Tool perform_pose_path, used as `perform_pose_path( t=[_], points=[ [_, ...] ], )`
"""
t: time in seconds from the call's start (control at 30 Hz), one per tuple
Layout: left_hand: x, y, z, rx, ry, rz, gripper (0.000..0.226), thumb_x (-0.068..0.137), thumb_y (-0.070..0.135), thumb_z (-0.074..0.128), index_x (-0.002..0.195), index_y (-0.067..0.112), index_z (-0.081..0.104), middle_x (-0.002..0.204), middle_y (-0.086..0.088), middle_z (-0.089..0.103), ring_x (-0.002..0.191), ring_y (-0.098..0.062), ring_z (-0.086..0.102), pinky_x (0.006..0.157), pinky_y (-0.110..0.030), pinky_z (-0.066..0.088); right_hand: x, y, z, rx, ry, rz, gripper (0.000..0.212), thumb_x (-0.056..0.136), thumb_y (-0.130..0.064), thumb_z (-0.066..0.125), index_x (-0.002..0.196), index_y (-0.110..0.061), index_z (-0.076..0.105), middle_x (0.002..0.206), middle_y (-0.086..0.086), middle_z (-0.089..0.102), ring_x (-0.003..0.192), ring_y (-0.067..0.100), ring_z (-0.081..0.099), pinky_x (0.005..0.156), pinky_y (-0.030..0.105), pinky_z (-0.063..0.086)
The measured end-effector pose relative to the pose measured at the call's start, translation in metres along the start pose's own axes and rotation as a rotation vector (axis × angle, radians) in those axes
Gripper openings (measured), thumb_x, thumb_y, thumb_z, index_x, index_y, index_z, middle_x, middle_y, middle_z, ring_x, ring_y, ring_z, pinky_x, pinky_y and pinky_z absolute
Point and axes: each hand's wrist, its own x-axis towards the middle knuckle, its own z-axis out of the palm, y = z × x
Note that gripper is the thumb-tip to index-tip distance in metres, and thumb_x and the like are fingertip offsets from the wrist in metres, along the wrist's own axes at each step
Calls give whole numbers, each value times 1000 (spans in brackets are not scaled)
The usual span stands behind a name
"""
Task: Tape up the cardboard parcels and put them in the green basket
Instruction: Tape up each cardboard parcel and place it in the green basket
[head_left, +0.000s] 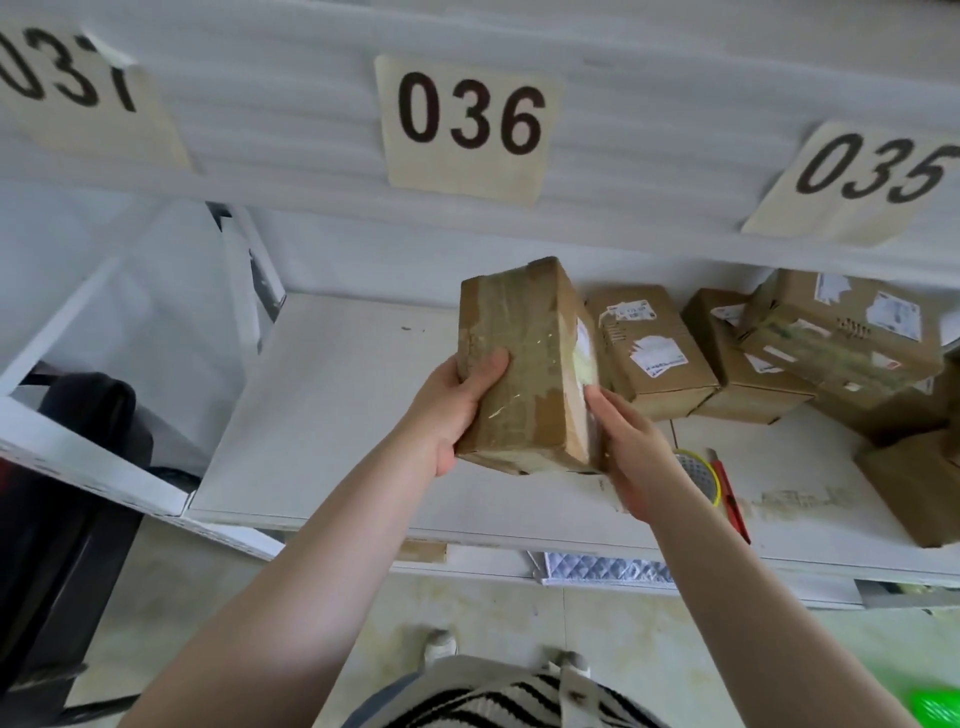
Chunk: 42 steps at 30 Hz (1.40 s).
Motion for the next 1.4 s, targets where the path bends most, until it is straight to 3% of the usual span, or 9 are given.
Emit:
perform_pose_path(
  t=[0.13, 0.23, 0.4, 0.5, 0.57, 0.7, 0.97, 1.17, 1.4],
  points=[
    [0, -5, 16, 214, 152, 207, 36, 92, 42, 64, 124, 27, 57, 112, 13, 68, 101, -8, 66, 77, -23, 54, -2, -13, 16, -197, -20, -130, 91, 65, -71, 67, 142, -30, 44, 128, -12, 58, 117, 6, 56, 97, 30, 44],
    [-2, -6, 25, 318, 123, 323, 36, 98, 48, 49, 133, 39, 53, 107, 30, 61, 99, 5, 57, 85, -17, 49, 0, -17, 27, -135, -32, -150, 67, 69, -61, 77, 124, -29, 57, 112, -9, 71, 102, 9, 68, 82, 30, 56],
    [-1, 2, 10, 696, 313, 371, 59, 92, 46, 60, 146, 34, 40, 139, -1, 45, 125, -21, 44, 109, -45, 37, 3, -9, -5, 135, -65, 143, 64, 72, -55, 71, 123, -19, 59, 112, 9, 72, 101, 28, 70, 70, 39, 59],
    [-4, 0, 5, 393, 242, 40, 101, 74, 58, 75, 154, 32, 20, 151, -4, 38, 128, -27, 50, 99, -49, 49, 3, 7, -12, 155, -183, 213, 76, 74, -67, 61, 132, -17, 58, 126, 14, 65, 115, 32, 63, 83, 43, 57],
    [-6, -3, 6, 158, 109, -117, 87, 75, 55, 75, 147, 25, 38, 128, -4, 64, 102, -24, 69, 82, -45, 59, 5, 15, -11, 161, -197, 217, 79, 73, -69, 59, 132, -17, 58, 127, 14, 64, 117, 31, 62, 90, 44, 54],
    [0, -21, 8, 196, 133, -80, 47, 90, 47, 63, 130, 24, 56, 117, 0, 69, 106, -22, 67, 94, -43, 54, 11, 23, -16, 75, -80, 116, 69, 83, -60, 58, 134, -13, 56, 120, 13, 68, 109, 28, 67, 95, 44, 51],
    [20, -67, 19, 360, 142, -97, 51, 100, 51, 39, 147, 31, 37, 145, 2, 50, 132, -25, 47, 112, -45, 38, 14, 36, -14, -221, 17, 108, 60, 76, -42, 78, 126, -17, 58, 106, 1, 73, 97, 20, 70, 87, 36, 57],
    [35, -107, 38, 239, 86, -194, 42, 105, 37, 37, 145, 24, 40, 138, -6, 56, 115, -23, 59, 85, -31, 52, 34, 57, -20, -640, 316, 140, 81, 67, -50, 83, 125, -7, 46, 117, 5, 62, 108, 26, 60, 94, 42, 51],
    [49, -125, 44, 113, 143, -278, 45, 103, 34, 45, 147, 26, 39, 132, -10, 60, 112, -29, 62, 90, -45, 54, 45, 66, -23, -809, 386, 137, 74, 70, -57, 78, 117, -12, 41, 115, 8, 62, 103, 31, 61, 84, 42, 52]
  ],
)
